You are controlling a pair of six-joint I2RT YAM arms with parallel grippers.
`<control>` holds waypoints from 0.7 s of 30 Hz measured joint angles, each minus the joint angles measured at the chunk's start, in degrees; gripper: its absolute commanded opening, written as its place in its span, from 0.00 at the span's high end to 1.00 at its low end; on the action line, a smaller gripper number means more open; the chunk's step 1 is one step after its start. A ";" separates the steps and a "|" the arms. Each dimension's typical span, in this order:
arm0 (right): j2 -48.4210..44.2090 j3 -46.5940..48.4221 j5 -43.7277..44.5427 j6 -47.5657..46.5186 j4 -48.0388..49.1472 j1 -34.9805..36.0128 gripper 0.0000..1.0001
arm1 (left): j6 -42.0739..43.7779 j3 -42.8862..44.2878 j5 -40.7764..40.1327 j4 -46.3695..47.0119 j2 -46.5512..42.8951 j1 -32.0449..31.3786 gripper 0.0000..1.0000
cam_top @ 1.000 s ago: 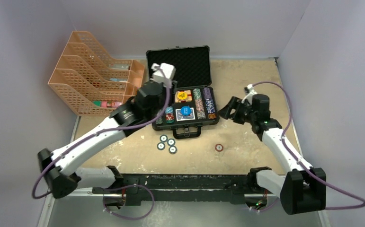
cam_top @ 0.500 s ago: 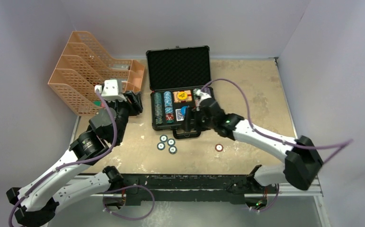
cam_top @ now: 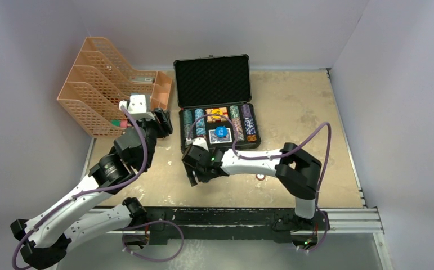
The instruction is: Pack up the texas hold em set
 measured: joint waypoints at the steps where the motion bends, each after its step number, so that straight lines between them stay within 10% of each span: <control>1: 0.87 0.61 0.50 0.17 -0.92 0.61 0.21 | 0.00 0.00 -0.02 0.02 -0.02 0.00 0.48; 15: 4.31 1.88 3.17 0.90 -4.59 0.96 0.42 | 0.02 -0.02 -1.27 0.24 0.26 0.00 0.48; 21: 5.01 2.67 3.39 0.63 -4.61 0.96 0.65 | 0.02 -0.02 -1.33 0.24 0.92 0.00 0.48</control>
